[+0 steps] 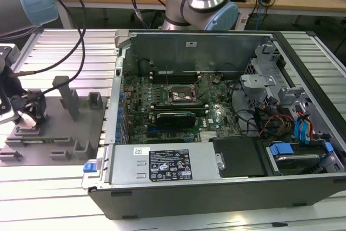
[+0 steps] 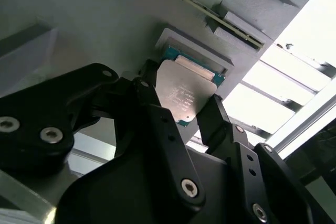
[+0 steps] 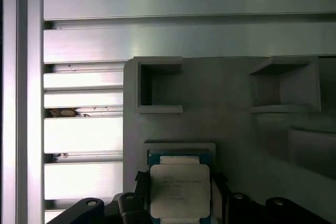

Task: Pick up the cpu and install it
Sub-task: 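Pick up the cpu and move it towards the insertion slot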

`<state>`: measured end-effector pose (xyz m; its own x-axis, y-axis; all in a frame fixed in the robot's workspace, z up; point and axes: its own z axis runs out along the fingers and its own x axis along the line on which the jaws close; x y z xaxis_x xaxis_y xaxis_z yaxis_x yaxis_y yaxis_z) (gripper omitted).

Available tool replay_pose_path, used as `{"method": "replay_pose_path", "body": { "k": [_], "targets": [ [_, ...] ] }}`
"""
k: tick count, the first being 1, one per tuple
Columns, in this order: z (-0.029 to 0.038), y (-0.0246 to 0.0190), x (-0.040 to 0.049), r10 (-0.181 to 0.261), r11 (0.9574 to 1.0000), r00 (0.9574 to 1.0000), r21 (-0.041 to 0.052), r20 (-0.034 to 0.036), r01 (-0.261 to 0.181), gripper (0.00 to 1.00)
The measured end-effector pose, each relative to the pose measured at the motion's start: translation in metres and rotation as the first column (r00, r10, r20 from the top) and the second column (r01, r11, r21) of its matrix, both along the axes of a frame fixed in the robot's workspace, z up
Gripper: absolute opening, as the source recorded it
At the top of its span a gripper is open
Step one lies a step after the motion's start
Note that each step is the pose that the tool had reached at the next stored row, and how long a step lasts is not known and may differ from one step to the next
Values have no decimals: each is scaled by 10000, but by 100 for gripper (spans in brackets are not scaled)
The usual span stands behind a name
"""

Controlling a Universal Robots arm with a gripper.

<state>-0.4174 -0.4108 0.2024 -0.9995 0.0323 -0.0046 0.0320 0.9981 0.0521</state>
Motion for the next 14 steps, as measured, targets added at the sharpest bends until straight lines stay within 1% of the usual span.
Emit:
{"method": "replay_pose_path", "body": {
  "k": [8,13,14],
  "targets": [
    [155,0,0,0,10000,10000,0,0,0,55],
    [281,0,0,1,10000,10000,0,0,-1,55],
    [295,0,0,0,10000,10000,0,0,0,55]
  ]
}}
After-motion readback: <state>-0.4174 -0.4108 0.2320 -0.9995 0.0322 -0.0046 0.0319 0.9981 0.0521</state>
